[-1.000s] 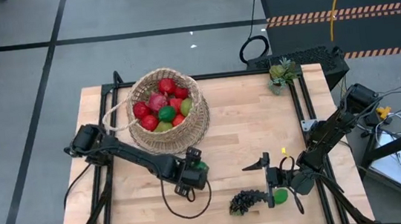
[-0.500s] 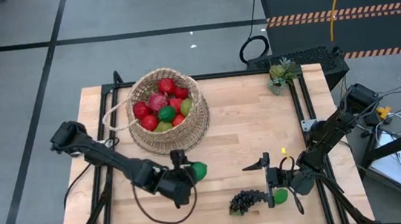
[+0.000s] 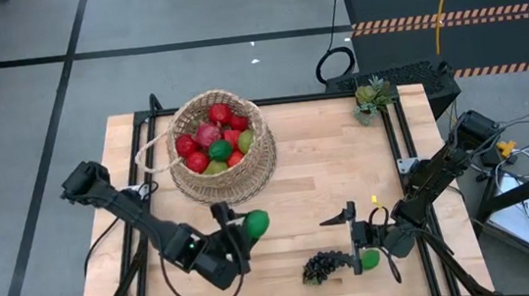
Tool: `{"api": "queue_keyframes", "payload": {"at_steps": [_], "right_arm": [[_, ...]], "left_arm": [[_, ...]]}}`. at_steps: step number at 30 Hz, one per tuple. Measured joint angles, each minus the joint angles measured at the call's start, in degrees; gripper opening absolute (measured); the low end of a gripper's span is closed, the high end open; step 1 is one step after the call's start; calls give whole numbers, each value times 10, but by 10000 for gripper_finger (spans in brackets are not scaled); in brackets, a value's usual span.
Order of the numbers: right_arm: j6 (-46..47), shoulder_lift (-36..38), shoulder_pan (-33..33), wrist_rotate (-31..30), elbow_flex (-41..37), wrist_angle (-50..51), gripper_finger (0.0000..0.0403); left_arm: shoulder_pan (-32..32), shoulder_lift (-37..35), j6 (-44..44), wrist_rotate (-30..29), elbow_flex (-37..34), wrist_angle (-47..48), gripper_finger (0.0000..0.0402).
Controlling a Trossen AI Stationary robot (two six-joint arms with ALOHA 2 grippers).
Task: Build produce basket
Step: Put the top lime into the basket
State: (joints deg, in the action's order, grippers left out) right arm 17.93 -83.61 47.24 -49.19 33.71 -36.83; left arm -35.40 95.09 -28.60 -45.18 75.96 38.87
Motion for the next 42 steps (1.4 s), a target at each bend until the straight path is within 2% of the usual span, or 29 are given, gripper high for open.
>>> {"api": "queue_keyframes", "payload": {"at_steps": [4, 6, 13, 20, 24, 28, 31, 34, 37, 42], "right_arm": [[-6, 0, 0, 0, 0, -12, 367], [-10, 0, 0, 0, 0, -21, 367], [-11, 0, 0, 0, 0, -24, 367], [-11, 0, 0, 0, 0, -29, 367], [-8, 0, 0, 0, 0, -29, 367], [-7, 0, 1, 3, 0, -29, 367], [-7, 0, 1, 3, 0, -31, 367], [-7, 0, 1, 3, 0, -35, 367], [-7, 0, 1, 3, 0, -38, 367], [-7, 0, 1, 3, 0, -40, 367]], "left_arm": [[0, -2, 33, -69, 0, 0, 319], [8, -10, 58, -81, 0, -1, 318], [35, -64, 147, -12, 0, -92, 306], [25, -73, 200, -20, -2, -141, 317], [24, -70, 224, -29, -44, -252, 310], [26, -70, 311, -16, -120, -476, 306], [34, -70, 359, 38, -172, -633, 313], [48, -70, 375, 98, -213, -744, 321], [62, -70, 367, 137, -236, -786, 320], [69, -70, 369, 156, -241, -790, 312]]}}
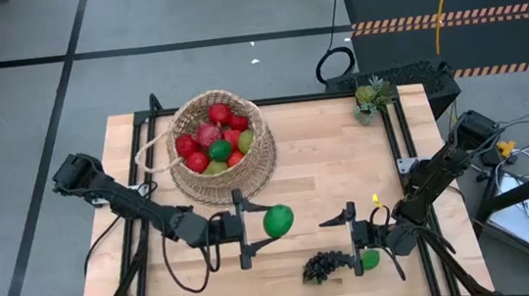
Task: Build produce basket
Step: Put the top lime into the basket
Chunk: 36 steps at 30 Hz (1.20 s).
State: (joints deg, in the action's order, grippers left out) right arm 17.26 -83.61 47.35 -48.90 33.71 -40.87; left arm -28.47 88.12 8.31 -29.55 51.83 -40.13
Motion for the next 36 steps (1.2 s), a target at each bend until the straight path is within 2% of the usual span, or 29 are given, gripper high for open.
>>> {"api": "queue_keyframes", "payload": {"at_steps": [10, 25, 36], "right_arm": [[0, 0, 0, 10, 0, -1, 367], [0, 0, 0, 10, 0, -1, 367], [0, 0, 0, 10, 0, -1, 367]], "left_arm": [[-14, -10, 148, -4, 0, -5, 338], [8, -9, 273, -5, 0, -4, 340], [26, -9, 278, -5, 0, -4, 340]]}}
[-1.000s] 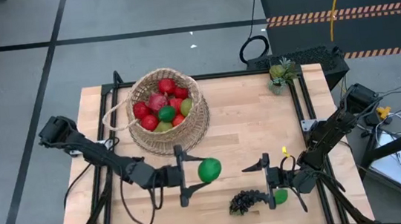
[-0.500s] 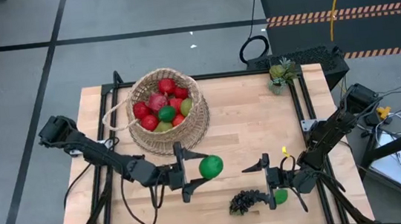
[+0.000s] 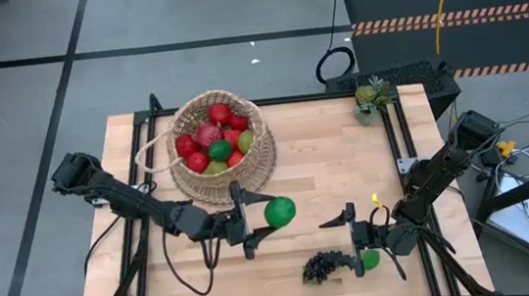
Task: Build produce basket
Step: Put the top lime into the basket
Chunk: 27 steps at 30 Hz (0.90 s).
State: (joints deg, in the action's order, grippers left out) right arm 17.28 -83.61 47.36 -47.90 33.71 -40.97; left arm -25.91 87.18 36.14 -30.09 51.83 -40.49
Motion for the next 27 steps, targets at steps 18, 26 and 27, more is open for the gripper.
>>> {"api": "queue_keyframes", "payload": {"at_steps": [18, 26, 27], "right_arm": [[0, 0, 0, 0, 0, 0, 367], [0, 0, 0, 0, 0, 0, 367], [0, 0, 0, 0, 0, 0, 367]], "left_arm": [[39, 0, 104, 0, 0, 0, 335], [42, 0, 126, 0, 0, 0, 335], [42, 0, 139, 0, 0, 0, 335]]}}
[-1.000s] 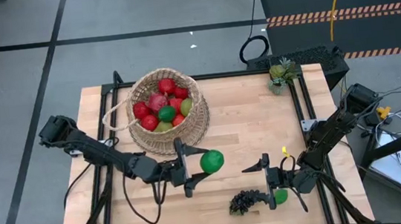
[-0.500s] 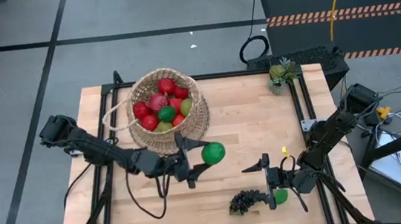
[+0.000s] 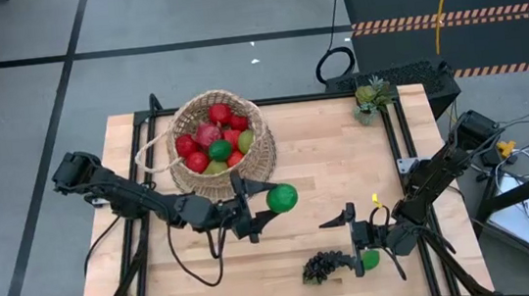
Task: Build produce basket
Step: Put the top lime into the basket
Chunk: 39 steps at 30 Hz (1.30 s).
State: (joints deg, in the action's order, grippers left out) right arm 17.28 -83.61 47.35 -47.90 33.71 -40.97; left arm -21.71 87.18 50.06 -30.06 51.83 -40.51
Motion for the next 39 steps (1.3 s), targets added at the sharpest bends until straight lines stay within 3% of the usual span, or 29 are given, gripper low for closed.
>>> {"api": "queue_keyframes", "payload": {"at_steps": [9, 20, 27, 39], "right_arm": [[0, 0, 0, 0, 0, 0, 367], [0, 0, 0, 0, 0, 0, 367], [0, 0, 0, 0, 0, 0, 367], [0, 0, 0, 0, 0, -13, 367]], "left_arm": [[0, 0, 105, 0, 0, 0, 335], [0, 0, 143, 0, 0, 0, 335], [0, 0, 108, 0, 0, 0, 335], [0, 0, -55, 0, 0, 0, 335]]}}
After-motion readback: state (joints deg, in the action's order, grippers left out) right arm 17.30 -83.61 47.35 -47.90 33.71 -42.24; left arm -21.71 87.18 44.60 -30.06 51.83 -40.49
